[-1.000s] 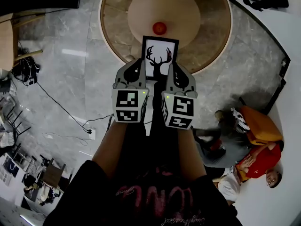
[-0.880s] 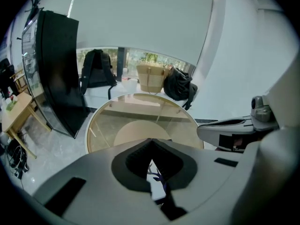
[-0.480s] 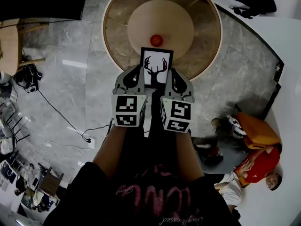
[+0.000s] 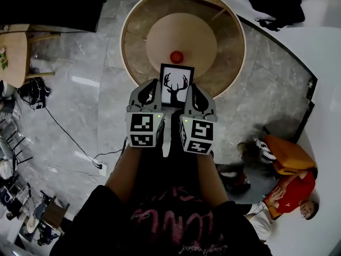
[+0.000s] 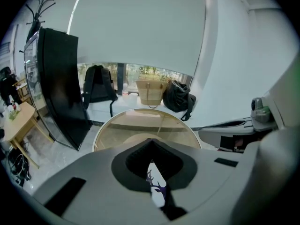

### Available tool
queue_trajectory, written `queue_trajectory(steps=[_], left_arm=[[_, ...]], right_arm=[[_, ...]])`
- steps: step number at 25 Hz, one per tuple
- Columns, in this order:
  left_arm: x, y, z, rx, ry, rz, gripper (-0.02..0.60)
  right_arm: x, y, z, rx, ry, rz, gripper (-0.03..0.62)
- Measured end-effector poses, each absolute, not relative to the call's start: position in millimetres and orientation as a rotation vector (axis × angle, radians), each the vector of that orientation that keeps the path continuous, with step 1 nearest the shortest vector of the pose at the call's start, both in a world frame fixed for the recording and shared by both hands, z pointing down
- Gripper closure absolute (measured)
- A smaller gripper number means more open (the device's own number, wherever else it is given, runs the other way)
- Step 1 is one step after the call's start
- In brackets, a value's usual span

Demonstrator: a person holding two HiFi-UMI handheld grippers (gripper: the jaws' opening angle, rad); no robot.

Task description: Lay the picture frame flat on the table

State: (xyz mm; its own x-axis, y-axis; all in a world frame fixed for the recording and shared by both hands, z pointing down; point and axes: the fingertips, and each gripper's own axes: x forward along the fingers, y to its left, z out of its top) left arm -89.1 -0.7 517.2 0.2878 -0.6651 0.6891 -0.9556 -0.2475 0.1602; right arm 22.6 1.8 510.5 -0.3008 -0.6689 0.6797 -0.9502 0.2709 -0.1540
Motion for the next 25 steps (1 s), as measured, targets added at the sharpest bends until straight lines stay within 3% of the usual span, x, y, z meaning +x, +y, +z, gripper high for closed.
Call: queue_trajectory(steps=[25], left_arm=[[-98, -20, 413, 2.143, -1.573, 0.571, 0.572]], right_arm=[[26, -11, 407, 1.563, -2.181, 0.644, 0.572]])
